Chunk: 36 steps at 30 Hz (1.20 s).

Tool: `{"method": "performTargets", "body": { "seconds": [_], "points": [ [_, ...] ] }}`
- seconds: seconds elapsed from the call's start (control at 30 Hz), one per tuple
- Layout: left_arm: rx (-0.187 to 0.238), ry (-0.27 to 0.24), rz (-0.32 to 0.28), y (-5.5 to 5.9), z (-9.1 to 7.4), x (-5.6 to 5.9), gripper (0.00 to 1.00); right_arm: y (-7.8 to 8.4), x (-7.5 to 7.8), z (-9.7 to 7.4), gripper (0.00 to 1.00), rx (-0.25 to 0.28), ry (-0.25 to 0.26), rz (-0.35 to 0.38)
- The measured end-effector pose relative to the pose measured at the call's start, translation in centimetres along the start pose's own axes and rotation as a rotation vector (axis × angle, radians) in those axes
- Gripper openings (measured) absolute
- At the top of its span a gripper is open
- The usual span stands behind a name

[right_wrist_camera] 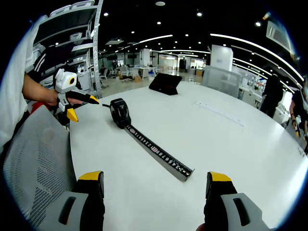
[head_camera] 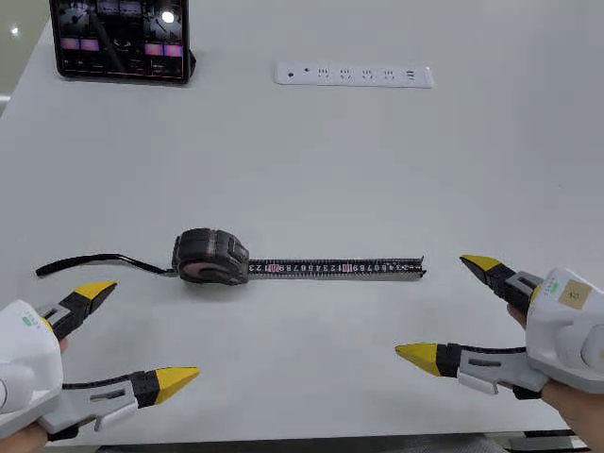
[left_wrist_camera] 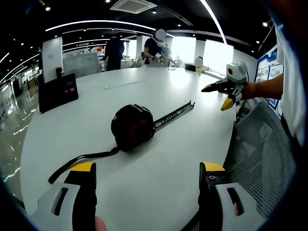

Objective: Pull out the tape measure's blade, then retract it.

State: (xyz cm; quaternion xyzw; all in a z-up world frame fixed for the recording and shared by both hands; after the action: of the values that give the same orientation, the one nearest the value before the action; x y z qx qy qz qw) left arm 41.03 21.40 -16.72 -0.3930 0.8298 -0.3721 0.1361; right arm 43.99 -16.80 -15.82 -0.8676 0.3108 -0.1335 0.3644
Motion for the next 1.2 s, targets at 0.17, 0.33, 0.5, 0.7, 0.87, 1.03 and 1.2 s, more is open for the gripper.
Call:
{"method": "performTargets", "body": {
  "seconds": [0.17, 0.33, 0.5, 0.7, 0.87, 1.03, 1.2],
  "points": [
    [-0.005, 0.001, -0.013, 0.7, 0.0, 0.3, 0.85, 0.9, -0.7, 0.4, 0.87, -0.018, -0.005, 0.004],
    [-0.012, 0.007, -0.018, 1.0, 0.0, 0.5, 0.85, 1.1, -1.2, 0.3, 0.88, -0.012, -0.001, 0.020],
    [-0.020, 0.005, -0.021, 1.3, 0.0, 0.4, 0.85, 1.6, -1.5, 0.3, 0.89, -0.021, -0.001, 0.028],
    [-0.022, 0.008, -0.024, 1.3, -0.1, 0.5, 0.85, 1.8, -1.5, 0.1, 0.89, -0.026, -0.003, 0.031],
    [-0.015, 0.009, -0.029, 1.0, -0.2, 0.4, 0.85, 1.6, -1.4, 0.0, 0.90, -0.025, -0.001, 0.029],
    [-0.015, 0.013, -0.027, 1.0, -0.1, 0.6, 0.85, 1.3, -1.4, -0.1, 0.90, -0.020, 0.000, 0.025],
    [-0.016, 0.013, -0.029, 1.0, -0.1, 0.7, 0.85, 1.4, -1.3, 0.0, 0.90, -0.022, -0.001, 0.021]
  ]
}}
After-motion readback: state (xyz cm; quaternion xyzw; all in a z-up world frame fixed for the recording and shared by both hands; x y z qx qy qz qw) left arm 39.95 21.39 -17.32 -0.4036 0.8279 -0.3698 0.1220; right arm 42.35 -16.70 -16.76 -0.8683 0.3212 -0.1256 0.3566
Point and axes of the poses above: the centre of the closed fingertips' face, and the gripper's own axes: z roughly forward along the fingers, x roughly to its right, y roughly out of its underside, the point moved 8 cm from there along -z, roughly backward along the fingers, and after that the axes turned 9 degrees about -x, right-handed, at the moved point
